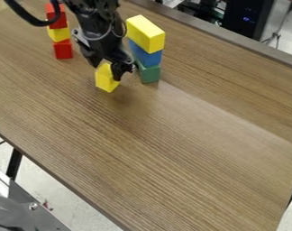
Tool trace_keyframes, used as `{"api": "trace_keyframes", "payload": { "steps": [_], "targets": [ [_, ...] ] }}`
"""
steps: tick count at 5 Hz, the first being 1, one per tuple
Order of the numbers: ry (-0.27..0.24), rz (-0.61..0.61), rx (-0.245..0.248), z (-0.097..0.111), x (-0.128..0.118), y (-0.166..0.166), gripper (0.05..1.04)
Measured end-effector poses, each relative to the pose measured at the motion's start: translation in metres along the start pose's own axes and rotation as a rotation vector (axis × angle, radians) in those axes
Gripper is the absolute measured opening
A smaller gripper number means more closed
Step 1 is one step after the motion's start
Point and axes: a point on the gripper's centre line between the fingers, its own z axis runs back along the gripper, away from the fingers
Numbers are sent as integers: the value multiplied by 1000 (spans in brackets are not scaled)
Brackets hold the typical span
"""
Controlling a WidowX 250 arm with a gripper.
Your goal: Put the small yellow block on top of the bigger yellow block
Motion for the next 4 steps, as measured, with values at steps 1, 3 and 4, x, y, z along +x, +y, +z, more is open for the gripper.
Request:
{"api": "trace_keyframes", "payload": {
  "steps": [1, 3, 4],
  "targets": [
    [1, 13, -3, 0, 0, 0, 523],
    [-12, 39, -34, 40, 26, 9, 523],
    [-59, 44, -15, 73, 44, 15, 523]
  ]
}}
